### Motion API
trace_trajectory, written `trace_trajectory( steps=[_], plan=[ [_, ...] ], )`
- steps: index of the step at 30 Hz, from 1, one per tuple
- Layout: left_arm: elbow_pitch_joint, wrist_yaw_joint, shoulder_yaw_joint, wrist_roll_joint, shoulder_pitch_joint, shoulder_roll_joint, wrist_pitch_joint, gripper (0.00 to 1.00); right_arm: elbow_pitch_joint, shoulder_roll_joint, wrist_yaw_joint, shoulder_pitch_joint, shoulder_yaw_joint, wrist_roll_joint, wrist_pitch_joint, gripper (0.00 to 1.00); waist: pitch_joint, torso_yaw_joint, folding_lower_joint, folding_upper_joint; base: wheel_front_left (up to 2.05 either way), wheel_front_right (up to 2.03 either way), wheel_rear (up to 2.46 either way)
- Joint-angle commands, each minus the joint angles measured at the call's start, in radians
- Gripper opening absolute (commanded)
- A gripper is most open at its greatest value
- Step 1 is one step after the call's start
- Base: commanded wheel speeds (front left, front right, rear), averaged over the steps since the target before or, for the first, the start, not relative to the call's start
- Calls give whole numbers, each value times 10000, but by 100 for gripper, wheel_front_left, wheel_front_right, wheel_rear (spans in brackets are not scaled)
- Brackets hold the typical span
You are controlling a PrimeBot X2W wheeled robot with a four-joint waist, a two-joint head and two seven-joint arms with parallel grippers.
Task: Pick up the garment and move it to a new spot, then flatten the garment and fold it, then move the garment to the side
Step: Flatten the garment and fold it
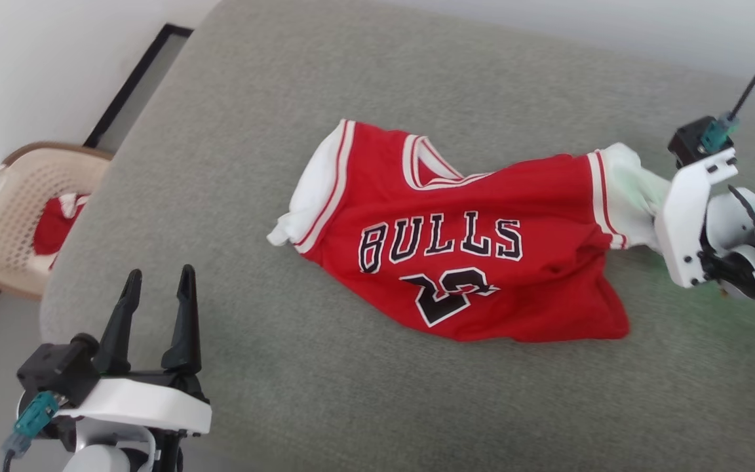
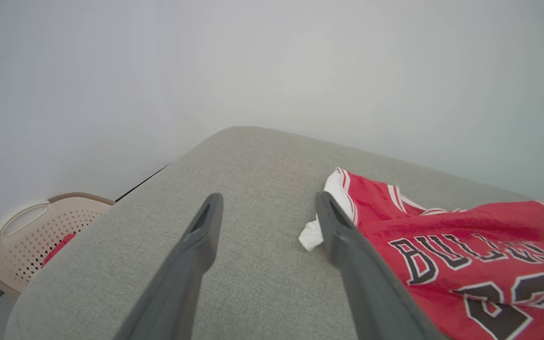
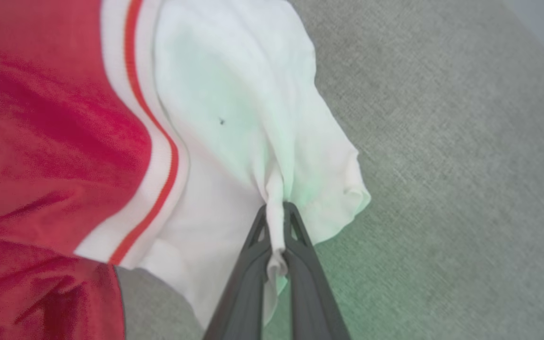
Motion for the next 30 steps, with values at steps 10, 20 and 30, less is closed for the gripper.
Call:
trace_trajectory(
  steps=[10,20,30],
  plan=[
    [-173,2,301,295,577,208,-33,100,-2613,-2015,-9,1885,-568,1005,1457,0,-671,-806,0,0,0,0,0],
    [-246,16,160,289,677,327,101,100,-3176,-1974,-9,4235,-2961,490,1910,0,-871,-796,0,0,0,0,0],
    [-412,-470,-27,-47,387,728,743,100,-2424,-475,-7,4419,-3984,-696,1171,100,-963,-1079,0,0,0,0,0]
  ],
)
